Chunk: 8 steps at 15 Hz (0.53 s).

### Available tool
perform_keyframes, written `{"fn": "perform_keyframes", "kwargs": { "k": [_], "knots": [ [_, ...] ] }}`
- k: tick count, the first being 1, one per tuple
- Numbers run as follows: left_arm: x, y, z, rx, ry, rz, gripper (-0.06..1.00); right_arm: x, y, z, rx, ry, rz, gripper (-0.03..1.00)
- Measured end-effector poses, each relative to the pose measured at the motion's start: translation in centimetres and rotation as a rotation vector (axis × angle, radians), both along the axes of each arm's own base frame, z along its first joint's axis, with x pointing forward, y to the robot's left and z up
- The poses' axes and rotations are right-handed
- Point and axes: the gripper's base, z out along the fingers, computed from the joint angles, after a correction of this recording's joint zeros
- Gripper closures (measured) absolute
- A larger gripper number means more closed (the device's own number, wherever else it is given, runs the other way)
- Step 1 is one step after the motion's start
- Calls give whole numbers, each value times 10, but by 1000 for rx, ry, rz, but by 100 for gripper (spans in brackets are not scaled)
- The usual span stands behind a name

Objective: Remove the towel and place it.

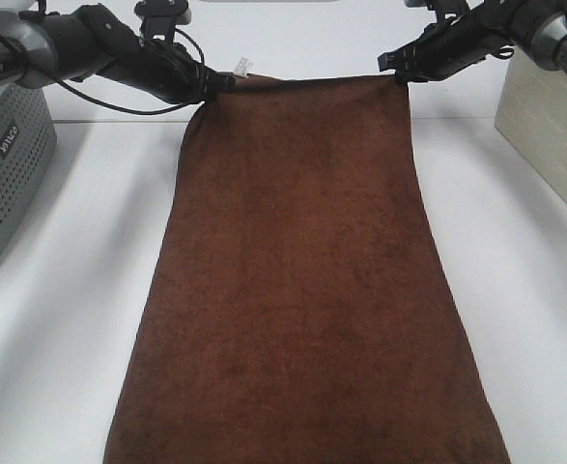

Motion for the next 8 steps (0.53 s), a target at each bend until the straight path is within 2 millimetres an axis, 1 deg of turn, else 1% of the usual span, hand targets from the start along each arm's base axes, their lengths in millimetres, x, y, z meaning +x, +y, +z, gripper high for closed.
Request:
{"fn": "perform_keyframes", "kwargs": {
  "k": [1,3,6,8],
  "knots": [
    [1,0,-6,3,4,4,94,1,0,-1,7,-15,-8,96],
    [2,1,-11,11,-13,13,94,3,0,-10,28,-9,-17,96],
    [5,1,-24,25,-40,33,94,4,0,-25,34,-3,-28,96],
    [6,0,-28,27,-57,45,94,5,0,-29,36,-7,-35,96]
  ]
}}
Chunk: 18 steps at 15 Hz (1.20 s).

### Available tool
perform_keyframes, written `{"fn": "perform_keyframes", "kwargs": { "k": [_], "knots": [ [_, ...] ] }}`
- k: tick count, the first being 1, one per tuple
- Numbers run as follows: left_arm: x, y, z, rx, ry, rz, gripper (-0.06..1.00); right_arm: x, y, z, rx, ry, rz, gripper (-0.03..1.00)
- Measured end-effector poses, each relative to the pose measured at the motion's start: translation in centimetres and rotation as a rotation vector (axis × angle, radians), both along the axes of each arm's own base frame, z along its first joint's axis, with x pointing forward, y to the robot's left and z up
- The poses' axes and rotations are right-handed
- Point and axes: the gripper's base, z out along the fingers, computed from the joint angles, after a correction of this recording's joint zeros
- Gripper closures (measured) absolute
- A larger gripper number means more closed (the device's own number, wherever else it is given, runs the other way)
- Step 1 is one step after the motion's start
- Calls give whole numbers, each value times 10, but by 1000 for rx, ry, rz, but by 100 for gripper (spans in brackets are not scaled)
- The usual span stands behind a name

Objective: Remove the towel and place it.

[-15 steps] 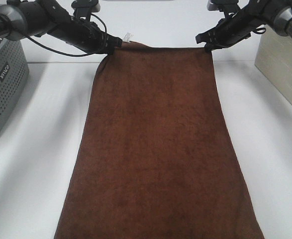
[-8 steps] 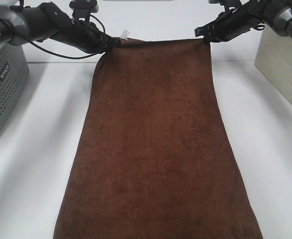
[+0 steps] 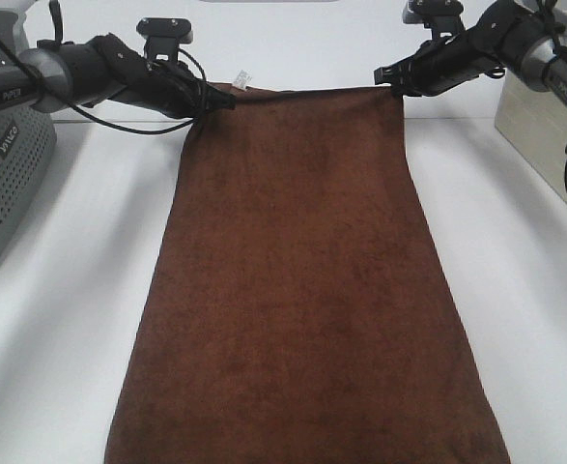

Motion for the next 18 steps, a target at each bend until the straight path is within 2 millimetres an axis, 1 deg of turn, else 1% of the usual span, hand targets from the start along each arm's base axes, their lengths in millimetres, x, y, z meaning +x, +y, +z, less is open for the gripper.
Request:
{"fn": "perform_keyframes", "kwargs": {
  "k": [1,4,7,11,15,17,18],
  "knots": [
    [1,-1,-2,3,-12,5,94,1,0,-1,0,-4,-4,96],
    [3,-2,-4,9,-50,24,94,1,-1,-19,-1,6,-14,96],
    [4,-1,-9,16,-69,37,94,2,-1,-28,-2,9,-21,96],
    [4,-2,-34,26,-60,53,94,4,-1,-26,17,-17,-38,96],
    [6,-2,-31,26,-105,77,94,7,0,-24,58,-46,-62,96],
    [6,-5,-30,26,-123,82,88,7,0,-23,66,-52,-67,96],
    [6,-5,-31,27,-130,88,82,7,0,-23,66,-52,-67,95]
  ]
}}
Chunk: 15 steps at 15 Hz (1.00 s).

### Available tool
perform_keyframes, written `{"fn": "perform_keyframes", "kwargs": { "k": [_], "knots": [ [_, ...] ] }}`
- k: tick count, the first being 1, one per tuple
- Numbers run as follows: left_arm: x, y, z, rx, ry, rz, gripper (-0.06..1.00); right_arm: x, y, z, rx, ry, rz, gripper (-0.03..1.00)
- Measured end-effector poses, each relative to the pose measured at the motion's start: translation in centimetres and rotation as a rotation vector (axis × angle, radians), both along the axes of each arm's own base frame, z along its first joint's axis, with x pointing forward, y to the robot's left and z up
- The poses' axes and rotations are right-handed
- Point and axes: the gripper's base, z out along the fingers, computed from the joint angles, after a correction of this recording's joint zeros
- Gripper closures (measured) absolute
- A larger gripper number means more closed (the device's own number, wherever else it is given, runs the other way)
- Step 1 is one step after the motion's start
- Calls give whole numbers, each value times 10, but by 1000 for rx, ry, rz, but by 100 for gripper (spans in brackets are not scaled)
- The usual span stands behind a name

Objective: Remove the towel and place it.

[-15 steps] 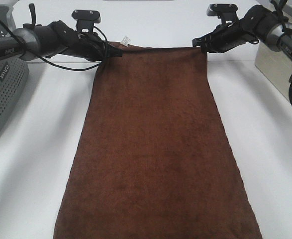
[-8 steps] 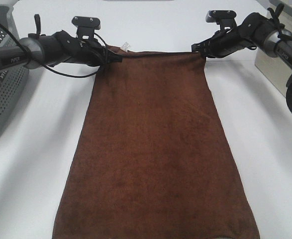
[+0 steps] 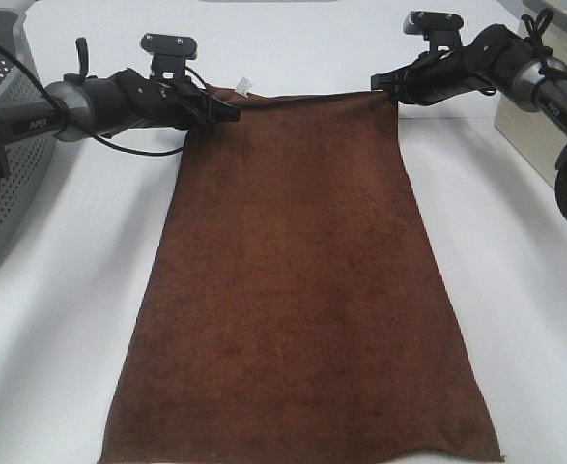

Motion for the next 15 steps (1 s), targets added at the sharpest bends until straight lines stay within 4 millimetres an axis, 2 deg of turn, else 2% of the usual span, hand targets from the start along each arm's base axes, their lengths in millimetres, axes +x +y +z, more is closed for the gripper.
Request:
{"fn": "perform_keyframes", "kwargs": {
  "k": [2,3,5,7,10,15],
  "knots": [
    [1,1,-4,-6,-21,23,68,0,0,-1,3,0,-2,87],
    [2,2,-4,-7,-39,37,61,0,0,-3,3,0,-4,79],
    [3,4,-6,-5,-71,60,53,0,0,-13,2,11,-8,57],
    [3,4,-8,-3,-71,61,51,0,-3,-22,-3,22,-13,36],
    [4,4,-7,3,-83,63,51,1,-13,-23,-2,26,-30,28],
    [1,2,-14,25,-39,28,51,-1,-16,-16,24,49,-21,26]
  ]
}}
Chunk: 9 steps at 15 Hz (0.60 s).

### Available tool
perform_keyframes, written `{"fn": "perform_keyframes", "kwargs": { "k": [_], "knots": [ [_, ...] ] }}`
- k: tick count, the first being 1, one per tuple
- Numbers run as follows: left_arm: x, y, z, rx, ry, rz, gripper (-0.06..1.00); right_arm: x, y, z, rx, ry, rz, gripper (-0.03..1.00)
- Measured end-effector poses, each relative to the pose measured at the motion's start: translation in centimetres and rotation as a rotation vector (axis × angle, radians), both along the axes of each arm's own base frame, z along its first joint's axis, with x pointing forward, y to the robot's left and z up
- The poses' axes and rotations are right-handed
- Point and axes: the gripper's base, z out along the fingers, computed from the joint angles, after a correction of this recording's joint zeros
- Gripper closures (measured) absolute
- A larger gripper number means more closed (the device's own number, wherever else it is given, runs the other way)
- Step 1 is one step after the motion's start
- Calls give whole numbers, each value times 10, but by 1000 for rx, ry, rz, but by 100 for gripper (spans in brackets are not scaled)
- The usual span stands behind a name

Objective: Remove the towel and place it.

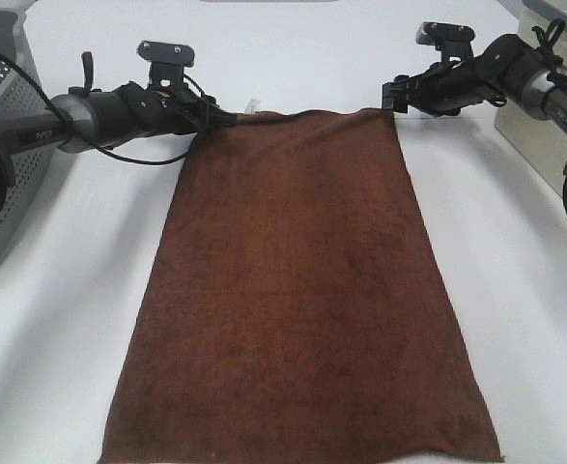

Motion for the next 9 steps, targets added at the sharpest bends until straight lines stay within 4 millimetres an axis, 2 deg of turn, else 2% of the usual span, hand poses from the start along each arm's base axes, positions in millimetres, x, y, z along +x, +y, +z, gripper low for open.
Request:
{"fn": "perform_keyframes", "kwargs": {
  "k": [2,3,9],
  "knots": [
    [-1,0,-9,23,16,-14,51,-2,1,-2,3,26,16,26],
    [-1,2,-23,33,5,5,51,-4,2,-3,7,45,27,26],
    [1,7,-31,-39,-61,97,51,-5,3,-4,8,66,40,26]
  ]
}}
